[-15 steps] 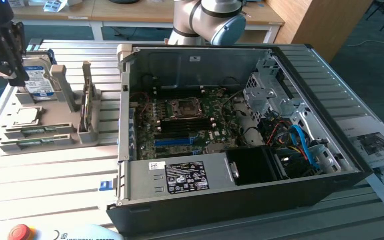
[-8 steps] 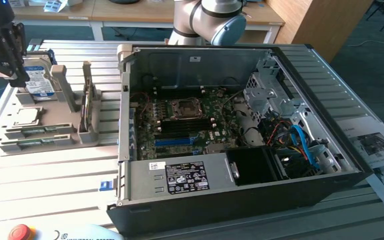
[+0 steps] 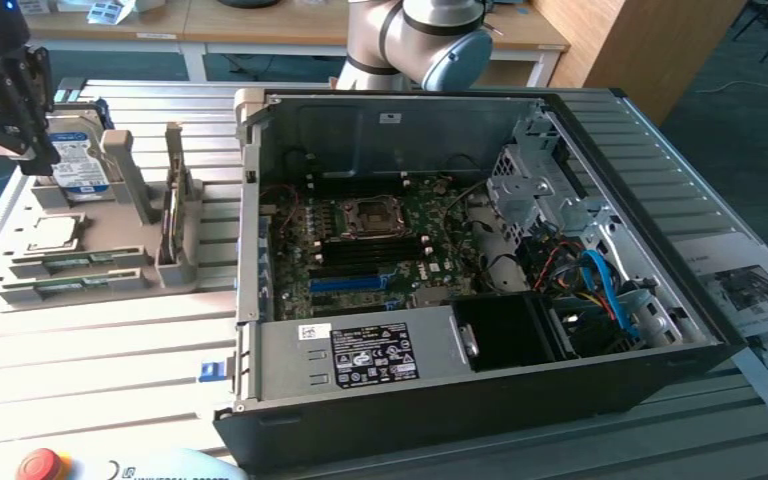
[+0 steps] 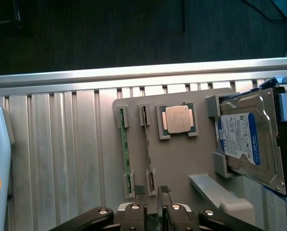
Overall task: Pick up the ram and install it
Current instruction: 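Pick up the ram and move it above insertion slot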
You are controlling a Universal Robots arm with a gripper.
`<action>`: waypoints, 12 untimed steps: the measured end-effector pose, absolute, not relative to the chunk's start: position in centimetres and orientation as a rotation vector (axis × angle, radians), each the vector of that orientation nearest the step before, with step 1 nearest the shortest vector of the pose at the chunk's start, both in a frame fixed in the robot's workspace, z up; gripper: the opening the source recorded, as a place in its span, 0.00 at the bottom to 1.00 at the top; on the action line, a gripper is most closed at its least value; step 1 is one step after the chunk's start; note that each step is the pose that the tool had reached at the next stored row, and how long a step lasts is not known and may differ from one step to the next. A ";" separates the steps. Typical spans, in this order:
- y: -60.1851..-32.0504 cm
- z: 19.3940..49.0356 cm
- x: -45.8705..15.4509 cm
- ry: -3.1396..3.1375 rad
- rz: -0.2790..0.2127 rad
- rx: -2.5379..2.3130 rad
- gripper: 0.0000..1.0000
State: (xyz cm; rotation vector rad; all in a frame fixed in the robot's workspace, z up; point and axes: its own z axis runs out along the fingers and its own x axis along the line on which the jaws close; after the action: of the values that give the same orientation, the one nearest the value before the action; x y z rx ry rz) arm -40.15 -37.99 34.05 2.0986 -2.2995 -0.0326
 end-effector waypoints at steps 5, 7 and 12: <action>-38.0 33.4 -40.1 -2.299 -0.032 2.099 0.24; -38.0 33.2 -40.2 -2.299 -0.032 2.098 0.24; -38.0 32.5 -40.2 -2.299 -0.031 2.098 0.24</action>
State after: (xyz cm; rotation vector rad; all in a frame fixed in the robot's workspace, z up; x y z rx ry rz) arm -40.15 -37.99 32.49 2.0984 -2.2993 -0.0307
